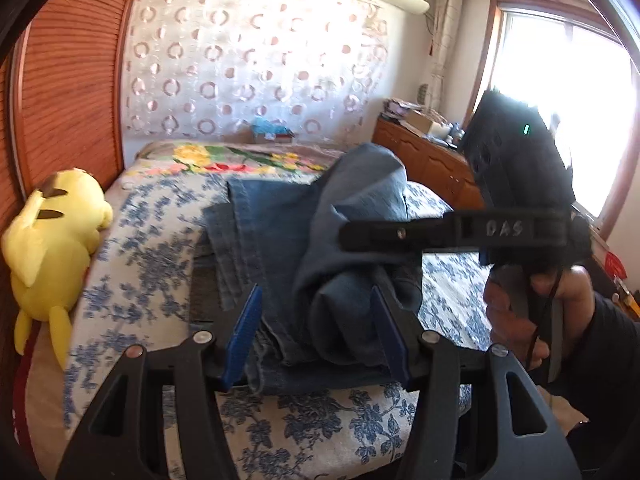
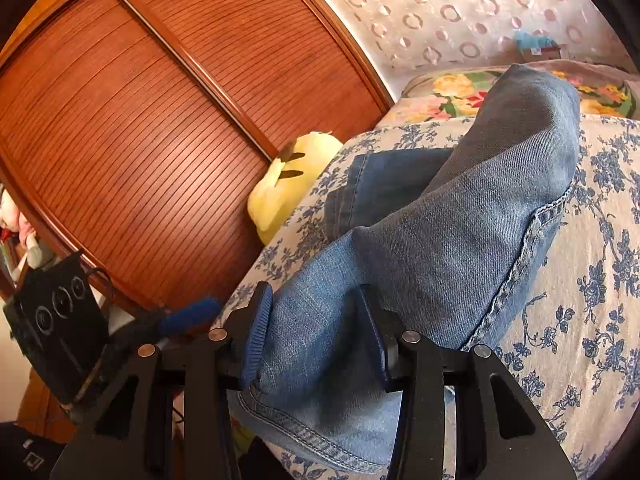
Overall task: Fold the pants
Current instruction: 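Fold the held jeans leg over toward the left gripper and release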
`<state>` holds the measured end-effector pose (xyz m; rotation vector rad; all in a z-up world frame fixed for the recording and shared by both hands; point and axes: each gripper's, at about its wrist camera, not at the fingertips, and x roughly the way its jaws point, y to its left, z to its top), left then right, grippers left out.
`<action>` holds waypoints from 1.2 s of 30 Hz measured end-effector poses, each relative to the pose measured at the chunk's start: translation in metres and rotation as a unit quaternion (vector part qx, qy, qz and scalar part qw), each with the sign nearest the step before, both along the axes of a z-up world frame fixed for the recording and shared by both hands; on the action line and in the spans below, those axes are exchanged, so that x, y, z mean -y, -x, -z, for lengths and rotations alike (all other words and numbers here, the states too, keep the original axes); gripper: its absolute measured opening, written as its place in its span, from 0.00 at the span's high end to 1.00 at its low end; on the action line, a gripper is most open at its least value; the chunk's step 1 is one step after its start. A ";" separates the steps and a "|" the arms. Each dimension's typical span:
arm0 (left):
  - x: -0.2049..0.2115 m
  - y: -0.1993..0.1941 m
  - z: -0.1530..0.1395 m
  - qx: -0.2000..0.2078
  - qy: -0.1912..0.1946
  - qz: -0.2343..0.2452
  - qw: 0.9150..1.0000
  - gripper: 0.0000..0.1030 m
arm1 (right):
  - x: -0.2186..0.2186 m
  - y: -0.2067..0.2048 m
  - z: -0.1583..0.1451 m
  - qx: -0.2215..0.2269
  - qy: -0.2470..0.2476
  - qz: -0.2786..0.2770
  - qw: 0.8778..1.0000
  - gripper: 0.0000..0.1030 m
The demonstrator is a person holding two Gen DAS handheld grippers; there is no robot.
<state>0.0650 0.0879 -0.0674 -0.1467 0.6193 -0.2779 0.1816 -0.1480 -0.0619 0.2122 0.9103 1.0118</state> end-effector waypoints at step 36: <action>-0.014 0.005 -0.035 0.039 -0.031 -0.045 0.998 0.51 | 0.037 -0.049 0.012 0.109 0.135 0.072 0.982 0.53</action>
